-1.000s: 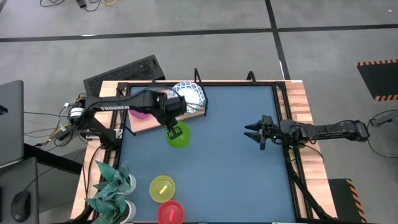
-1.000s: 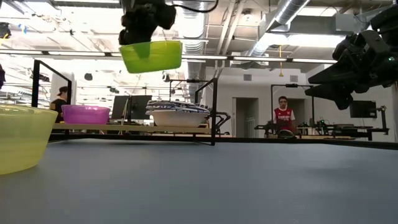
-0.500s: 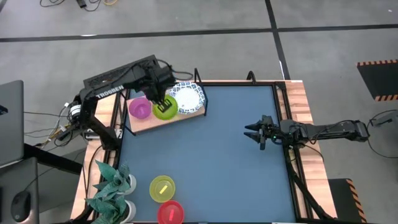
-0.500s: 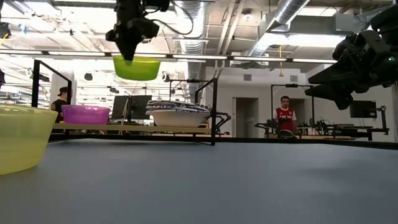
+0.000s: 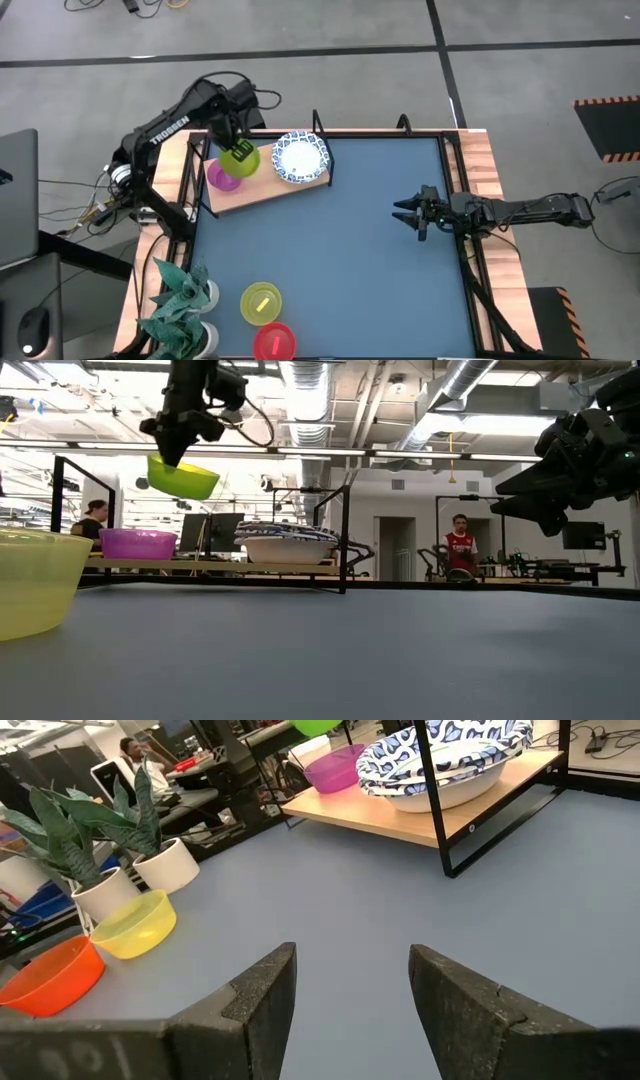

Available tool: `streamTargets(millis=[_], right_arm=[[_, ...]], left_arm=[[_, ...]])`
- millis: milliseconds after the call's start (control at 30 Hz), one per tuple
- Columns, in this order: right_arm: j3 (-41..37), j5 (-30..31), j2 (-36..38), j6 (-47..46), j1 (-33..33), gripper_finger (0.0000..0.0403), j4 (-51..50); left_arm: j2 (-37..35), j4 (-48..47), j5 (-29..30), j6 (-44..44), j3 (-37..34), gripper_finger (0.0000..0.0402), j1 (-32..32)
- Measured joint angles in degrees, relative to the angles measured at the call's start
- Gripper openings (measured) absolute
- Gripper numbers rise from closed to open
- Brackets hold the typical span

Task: Place and stack bowls onto a shelf
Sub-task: Stack the green bowl on top of the other purple bowl on the shelf

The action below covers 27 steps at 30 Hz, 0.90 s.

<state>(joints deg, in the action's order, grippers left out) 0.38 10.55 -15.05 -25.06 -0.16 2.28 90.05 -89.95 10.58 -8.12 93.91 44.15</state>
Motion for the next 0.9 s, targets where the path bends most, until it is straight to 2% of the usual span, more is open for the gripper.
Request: streamTargets(millis=[100,333,533,667,767,900], right_arm=[[0.0,0.0,-0.1,0.0,0.0,0.0220,0.0],[0.0,0.0,-3.0,0.0,0.0,0.0220,0.0],[0.0,0.0,-5.8,0.0,0.0,0.0220,0.0],[0.0,0.0,-6.4,0.0,0.0,0.0220,0.0],[0.0,0.0,-6.4,0.0,0.0,0.0220,0.0],[0.0,0.0,-6.4,-0.4,0.0,0.0220,0.0]], left_arm=[[0.0,-0.1,-1.1,1.6,-0.2,0.0000,2.8],[0.0,-0.1,0.8,0.3,-0.2,0.0000,7.5],[0.0,0.0,2.7,-1.4,-0.7,0.0000,8.1],[0.0,0.0,0.5,-1.3,-4.5,0.0000,8.1],[-0.1,0.0,2.6,-1.3,-7.7,0.0000,8.1],[-0.9,1.5,2.3,-1.0,-9.4,0.0000,8.1]])
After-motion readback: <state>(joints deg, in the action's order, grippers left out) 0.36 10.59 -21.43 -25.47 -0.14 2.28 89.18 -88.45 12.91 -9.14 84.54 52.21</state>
